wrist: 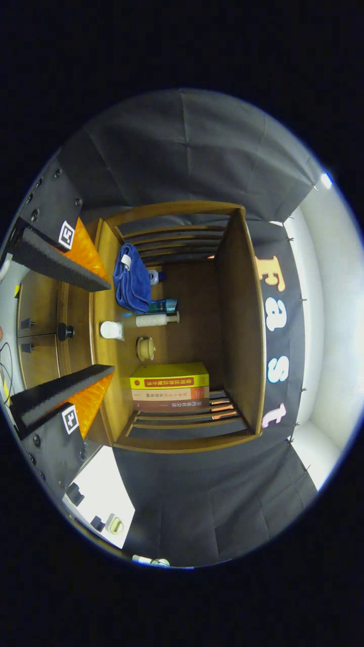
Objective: Pull open the drawer, take out the items inside it, and place them on the countertop above the cabinet.
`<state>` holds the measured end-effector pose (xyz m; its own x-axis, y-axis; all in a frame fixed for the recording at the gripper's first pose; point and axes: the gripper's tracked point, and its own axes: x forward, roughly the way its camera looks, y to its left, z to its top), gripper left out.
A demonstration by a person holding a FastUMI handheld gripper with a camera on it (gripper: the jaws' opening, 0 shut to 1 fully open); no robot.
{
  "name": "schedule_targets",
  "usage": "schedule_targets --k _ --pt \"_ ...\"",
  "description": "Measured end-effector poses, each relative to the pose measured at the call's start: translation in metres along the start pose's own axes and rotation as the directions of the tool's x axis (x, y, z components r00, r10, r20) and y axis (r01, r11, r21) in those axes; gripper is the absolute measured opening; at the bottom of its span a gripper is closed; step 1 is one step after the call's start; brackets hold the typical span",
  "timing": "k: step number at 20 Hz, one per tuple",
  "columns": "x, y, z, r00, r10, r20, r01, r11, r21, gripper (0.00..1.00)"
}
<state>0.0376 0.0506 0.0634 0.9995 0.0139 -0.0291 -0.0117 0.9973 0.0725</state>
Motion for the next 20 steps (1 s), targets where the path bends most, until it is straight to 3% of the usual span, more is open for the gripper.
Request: schedule_targets --k 20 --pt "-0.001 0.010 -0.002 1.000 0.017 0.021 -0.017 0.999 -0.033 0.96"
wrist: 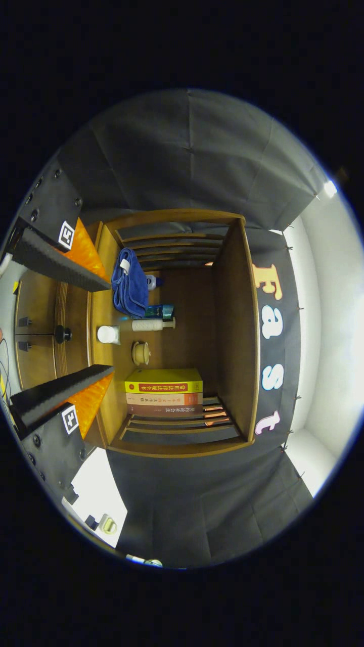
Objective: Pull open the drawer, take out the items inside it, and place them on the countertop above the cabinet.
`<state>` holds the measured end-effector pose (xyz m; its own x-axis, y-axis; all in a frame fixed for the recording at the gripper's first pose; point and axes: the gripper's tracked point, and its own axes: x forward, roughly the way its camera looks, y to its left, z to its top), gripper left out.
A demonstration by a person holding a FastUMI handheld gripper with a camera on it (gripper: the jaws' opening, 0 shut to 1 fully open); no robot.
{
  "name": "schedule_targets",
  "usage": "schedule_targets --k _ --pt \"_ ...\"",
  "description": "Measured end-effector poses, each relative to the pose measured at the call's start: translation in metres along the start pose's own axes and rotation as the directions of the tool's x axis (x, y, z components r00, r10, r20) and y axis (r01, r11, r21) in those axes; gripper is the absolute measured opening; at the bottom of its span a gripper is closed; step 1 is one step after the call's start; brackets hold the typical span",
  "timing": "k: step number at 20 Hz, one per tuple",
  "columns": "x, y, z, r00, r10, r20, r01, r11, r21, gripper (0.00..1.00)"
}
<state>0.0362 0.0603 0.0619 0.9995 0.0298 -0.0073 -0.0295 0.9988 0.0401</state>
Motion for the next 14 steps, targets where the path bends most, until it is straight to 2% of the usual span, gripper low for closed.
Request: schedule_targets --k 14 --pt "0.0019 0.0007 -0.0031 1.000 0.005 -0.004 -0.005 1.000 0.001 0.96"
